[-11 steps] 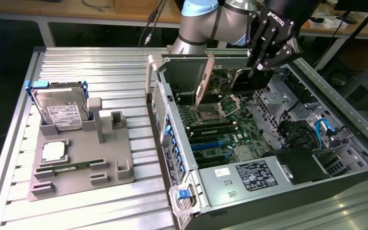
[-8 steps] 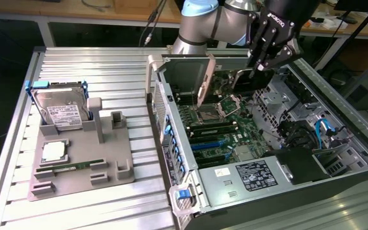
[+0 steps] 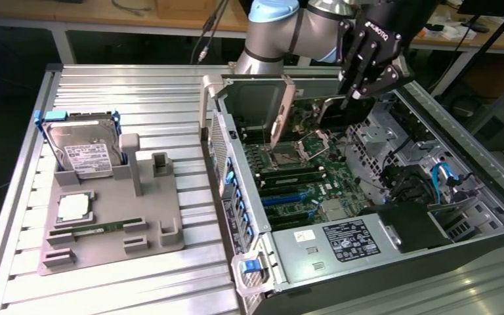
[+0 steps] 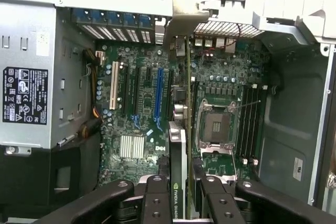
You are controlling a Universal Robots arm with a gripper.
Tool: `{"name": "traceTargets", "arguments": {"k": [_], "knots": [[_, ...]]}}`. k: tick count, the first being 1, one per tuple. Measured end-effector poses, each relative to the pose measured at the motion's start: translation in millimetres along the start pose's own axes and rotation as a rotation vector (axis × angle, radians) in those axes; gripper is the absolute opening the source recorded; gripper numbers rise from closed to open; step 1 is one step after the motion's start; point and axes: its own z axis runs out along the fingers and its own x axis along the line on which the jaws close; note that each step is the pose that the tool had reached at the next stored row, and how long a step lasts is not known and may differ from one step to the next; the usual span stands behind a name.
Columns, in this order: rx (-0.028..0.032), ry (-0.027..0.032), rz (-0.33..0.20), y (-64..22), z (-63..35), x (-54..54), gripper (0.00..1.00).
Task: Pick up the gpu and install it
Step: 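Insert the gpu into the slot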
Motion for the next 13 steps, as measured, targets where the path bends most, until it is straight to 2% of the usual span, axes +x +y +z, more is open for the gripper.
{"name": "traceTargets", "arguments": {"k": [3,7,13], "knots": [[0.0009,0.0002,0.026,0.0,5.4,0.2,0.27],[0.0033,0.0003,0.094,0.0,13.4,0.4,0.27],[0.0046,0.0003,0.118,0.1,21.7,0.8,0.27]]}}
